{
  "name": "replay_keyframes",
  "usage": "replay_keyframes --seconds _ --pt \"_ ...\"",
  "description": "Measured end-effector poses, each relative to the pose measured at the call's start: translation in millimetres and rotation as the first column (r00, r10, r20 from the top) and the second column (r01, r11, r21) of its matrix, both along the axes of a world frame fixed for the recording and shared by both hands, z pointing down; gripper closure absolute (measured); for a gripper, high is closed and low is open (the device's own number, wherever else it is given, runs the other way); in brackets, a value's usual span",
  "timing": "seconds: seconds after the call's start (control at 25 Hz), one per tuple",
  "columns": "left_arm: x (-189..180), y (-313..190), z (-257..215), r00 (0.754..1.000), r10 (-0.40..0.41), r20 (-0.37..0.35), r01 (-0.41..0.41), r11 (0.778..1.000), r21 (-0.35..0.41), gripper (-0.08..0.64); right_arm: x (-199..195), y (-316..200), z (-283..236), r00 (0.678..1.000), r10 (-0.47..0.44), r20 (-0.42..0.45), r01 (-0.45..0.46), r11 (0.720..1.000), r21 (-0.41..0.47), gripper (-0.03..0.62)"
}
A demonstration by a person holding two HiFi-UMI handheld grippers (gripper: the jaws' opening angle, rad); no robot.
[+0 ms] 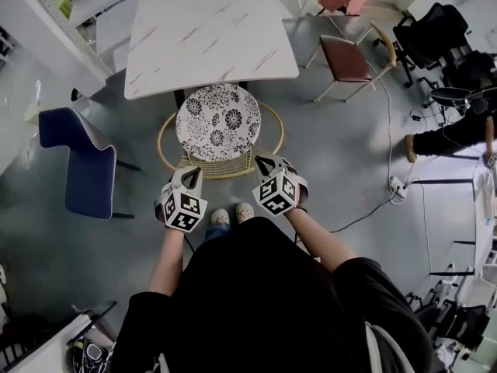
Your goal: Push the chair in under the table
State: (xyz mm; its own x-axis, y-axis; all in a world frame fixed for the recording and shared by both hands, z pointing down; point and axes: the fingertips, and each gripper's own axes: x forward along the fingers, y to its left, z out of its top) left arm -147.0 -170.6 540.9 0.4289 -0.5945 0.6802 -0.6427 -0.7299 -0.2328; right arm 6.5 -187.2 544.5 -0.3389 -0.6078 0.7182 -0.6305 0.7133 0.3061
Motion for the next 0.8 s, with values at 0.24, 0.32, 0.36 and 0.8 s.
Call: replay_keyframes --seconds 0.24,0.32,0.36,0.8 --pt "-5.7 -25.3 -111.4 0.963 -0.147 -0.227 0.187 0.968 0.17 0.552 -4.7 -19.1 -104.4 0.932 0.167 0.322 -0.218 0.967 0.13 0.571" --pt "-7.4 -27.5 -145.6 0.937 -0.176 -0.301 0.246 0.945 0.214 0.552 -4.8 -22.2 -141.7 0.897 0.175 0.407 -0.265 0.948 0.177 0.571" --pt "-8.5 -27.8 -160.6 0.923 -0.189 -0.336 0.276 0.933 0.232 0.552 -4.6 -23.3 -160.3 0.878 0.174 0.446 -0.287 0.937 0.199 0.571" --pt "-10.1 -11.2 -261.7 0.868 -0.172 -0.466 0.388 0.822 0.417 0.552 -12.8 -4.0 -272.9 0.804 0.062 0.591 -0.337 0.867 0.367 0.571"
